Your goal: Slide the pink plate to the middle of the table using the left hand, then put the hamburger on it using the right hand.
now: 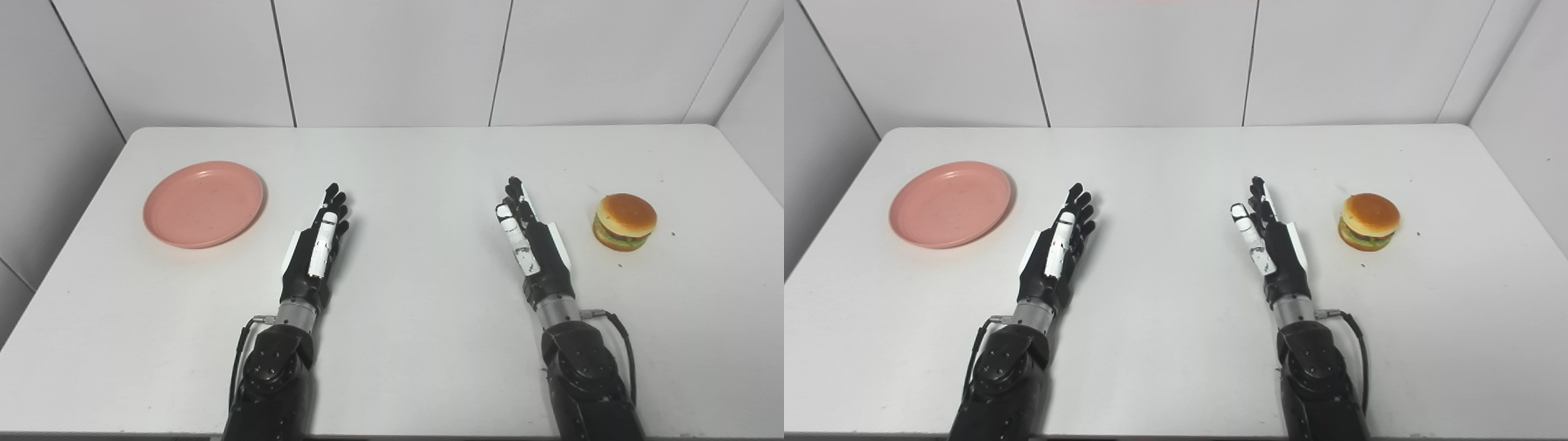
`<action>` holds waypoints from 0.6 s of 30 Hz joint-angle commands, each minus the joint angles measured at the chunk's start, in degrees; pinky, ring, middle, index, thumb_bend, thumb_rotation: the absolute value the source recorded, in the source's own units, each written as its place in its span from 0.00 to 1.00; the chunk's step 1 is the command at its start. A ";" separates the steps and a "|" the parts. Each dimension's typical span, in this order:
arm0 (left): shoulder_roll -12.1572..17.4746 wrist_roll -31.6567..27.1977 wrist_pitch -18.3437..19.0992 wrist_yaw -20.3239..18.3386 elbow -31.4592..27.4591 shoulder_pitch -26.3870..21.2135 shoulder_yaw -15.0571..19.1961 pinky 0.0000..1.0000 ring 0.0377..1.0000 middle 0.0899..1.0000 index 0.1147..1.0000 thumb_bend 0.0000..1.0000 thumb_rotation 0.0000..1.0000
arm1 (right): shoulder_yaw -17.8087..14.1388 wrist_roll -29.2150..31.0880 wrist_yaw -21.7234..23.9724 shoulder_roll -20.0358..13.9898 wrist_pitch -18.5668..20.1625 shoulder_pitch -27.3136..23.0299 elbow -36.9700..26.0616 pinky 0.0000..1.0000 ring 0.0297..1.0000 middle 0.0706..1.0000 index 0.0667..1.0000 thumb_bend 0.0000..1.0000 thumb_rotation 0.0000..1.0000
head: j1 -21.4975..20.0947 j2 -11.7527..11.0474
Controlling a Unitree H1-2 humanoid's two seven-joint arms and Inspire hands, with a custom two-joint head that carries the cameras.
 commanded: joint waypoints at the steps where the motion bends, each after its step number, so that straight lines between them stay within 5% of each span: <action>1: -0.47 0.22 -1.21 0.78 -0.79 -1.16 0.41 1.00 1.00 1.00 1.00 0.42 1.00 | 0.16 -0.17 -0.38 0.08 -2.64 -1.32 -1.74 1.00 1.00 1.00 1.00 0.65 0.90 | 0.05 0.02; 18: 0.04 0.28 -1.30 0.74 -0.61 -1.48 0.03 1.00 1.00 1.00 1.00 0.42 1.00 | 0.48 0.30 0.70 -0.16 -2.48 -1.54 -1.56 1.00 1.00 1.00 1.00 0.64 0.90 | 0.16 0.13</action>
